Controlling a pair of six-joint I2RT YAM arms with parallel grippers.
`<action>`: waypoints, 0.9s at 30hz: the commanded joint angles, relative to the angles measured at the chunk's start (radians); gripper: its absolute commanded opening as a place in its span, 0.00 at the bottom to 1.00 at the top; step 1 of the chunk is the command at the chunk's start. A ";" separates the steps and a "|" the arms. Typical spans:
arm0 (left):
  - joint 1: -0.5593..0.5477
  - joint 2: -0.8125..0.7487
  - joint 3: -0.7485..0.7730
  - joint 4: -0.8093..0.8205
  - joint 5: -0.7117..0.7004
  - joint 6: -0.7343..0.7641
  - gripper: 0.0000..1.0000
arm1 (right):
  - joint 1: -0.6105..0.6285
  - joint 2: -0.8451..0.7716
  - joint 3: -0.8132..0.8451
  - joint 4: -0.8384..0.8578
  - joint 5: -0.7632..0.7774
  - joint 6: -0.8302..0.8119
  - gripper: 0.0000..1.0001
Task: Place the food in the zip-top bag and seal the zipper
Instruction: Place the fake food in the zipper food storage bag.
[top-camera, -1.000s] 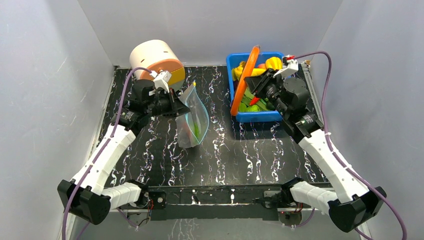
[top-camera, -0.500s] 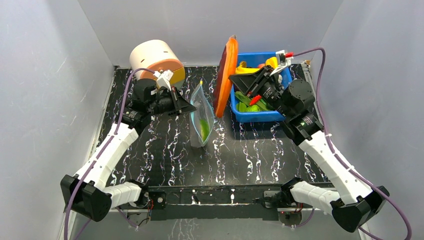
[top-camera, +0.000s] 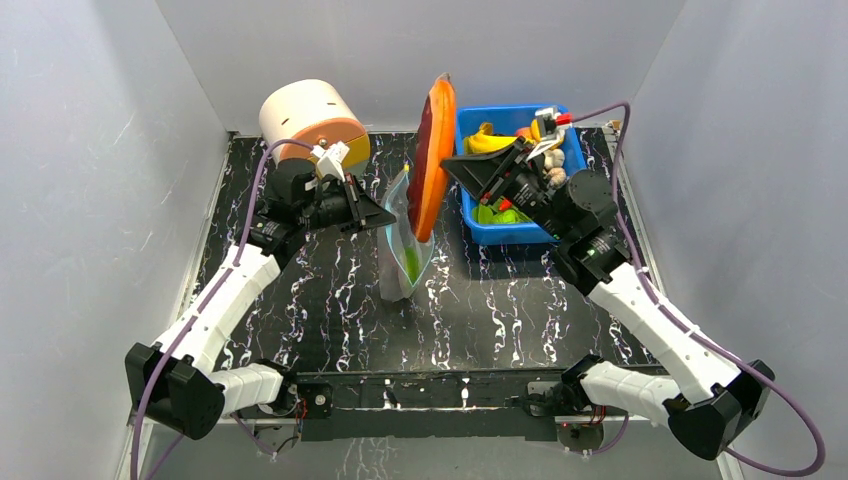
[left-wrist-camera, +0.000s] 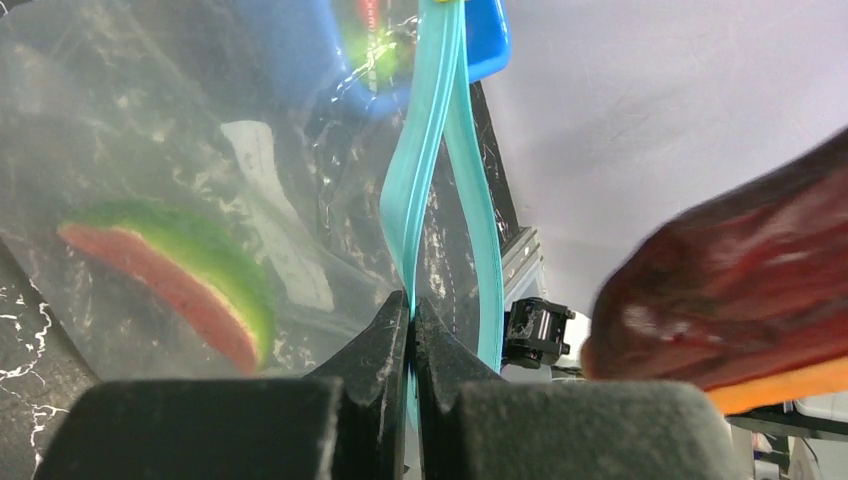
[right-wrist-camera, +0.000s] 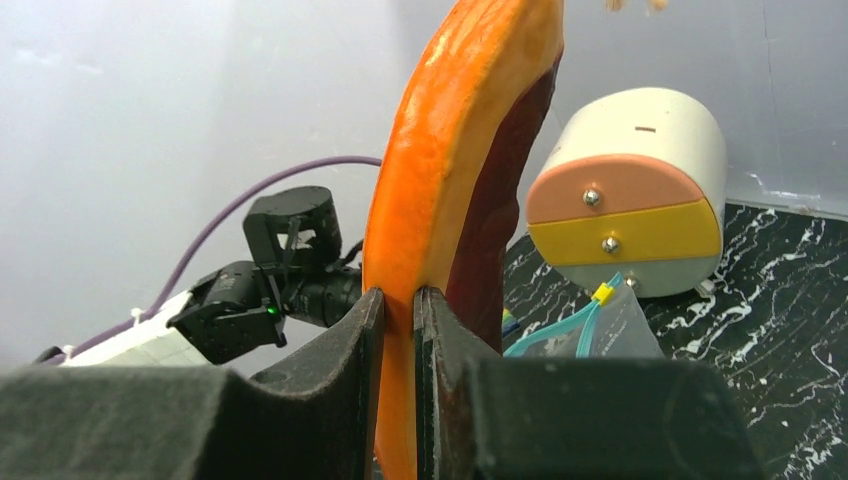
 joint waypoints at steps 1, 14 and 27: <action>-0.004 -0.032 -0.017 0.052 0.049 -0.033 0.00 | 0.022 0.020 -0.030 0.113 0.024 -0.041 0.11; -0.004 -0.040 -0.023 0.067 0.079 -0.027 0.00 | 0.178 0.074 -0.109 0.151 0.146 -0.219 0.12; -0.003 -0.080 -0.049 0.115 0.087 -0.061 0.00 | 0.203 0.050 -0.228 0.149 0.166 -0.252 0.15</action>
